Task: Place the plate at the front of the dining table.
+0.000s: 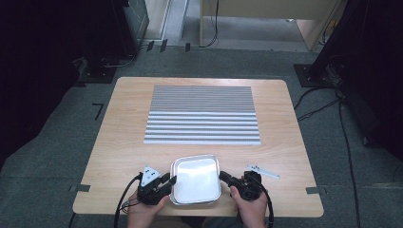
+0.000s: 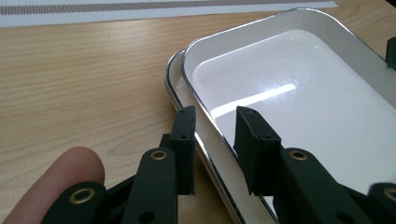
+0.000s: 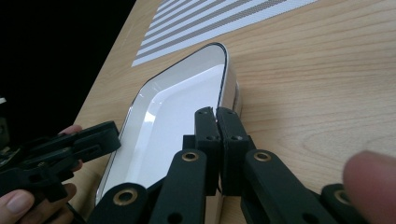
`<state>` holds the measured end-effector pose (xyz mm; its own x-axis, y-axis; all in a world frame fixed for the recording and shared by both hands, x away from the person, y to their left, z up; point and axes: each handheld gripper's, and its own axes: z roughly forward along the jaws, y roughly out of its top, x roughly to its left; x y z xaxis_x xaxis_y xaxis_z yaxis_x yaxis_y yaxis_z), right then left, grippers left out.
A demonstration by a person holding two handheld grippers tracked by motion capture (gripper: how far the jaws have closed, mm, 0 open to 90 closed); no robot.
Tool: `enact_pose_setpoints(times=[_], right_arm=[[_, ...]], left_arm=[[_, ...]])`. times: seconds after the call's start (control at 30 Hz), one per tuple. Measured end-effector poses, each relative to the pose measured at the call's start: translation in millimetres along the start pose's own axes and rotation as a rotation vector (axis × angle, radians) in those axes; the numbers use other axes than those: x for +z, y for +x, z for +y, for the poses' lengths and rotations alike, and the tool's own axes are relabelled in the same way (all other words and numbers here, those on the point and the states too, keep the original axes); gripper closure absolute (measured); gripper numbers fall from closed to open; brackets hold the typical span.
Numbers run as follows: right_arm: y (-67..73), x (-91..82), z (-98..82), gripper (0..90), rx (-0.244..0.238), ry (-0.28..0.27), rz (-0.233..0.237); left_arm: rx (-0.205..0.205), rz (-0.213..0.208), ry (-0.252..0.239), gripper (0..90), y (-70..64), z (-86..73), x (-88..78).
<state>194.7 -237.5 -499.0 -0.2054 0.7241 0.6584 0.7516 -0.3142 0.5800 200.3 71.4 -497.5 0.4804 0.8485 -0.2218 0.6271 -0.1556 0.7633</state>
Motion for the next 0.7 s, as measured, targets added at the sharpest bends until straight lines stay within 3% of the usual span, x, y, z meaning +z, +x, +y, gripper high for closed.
enact_pose_setpoints(times=[0.23,0.4,0.57,0.7], right_arm=[[5.2,-2.2,-1.4,89.6,-0.065,-0.020,-0.057],[8.1,-4.1,-2.4,90.0,-0.088,-0.039,-0.081],[7.2,-5.2,-1.9,90.0,-0.097,-0.035,-0.101],[6.9,-5.9,-2.5,90.0,-0.090,-0.042,-0.087]], left_arm=[[-0.006,-0.014,-0.007,69.9,-3.0,-0.1,-1.3],[-0.025,-0.077,0.015,69.1,-8.7,1.4,-2.7],[-0.030,-0.060,0.031,69.0,-10.6,-0.5,0.2],[-0.026,-0.049,0.028,69.2,-11.9,-1.0,0.5]])
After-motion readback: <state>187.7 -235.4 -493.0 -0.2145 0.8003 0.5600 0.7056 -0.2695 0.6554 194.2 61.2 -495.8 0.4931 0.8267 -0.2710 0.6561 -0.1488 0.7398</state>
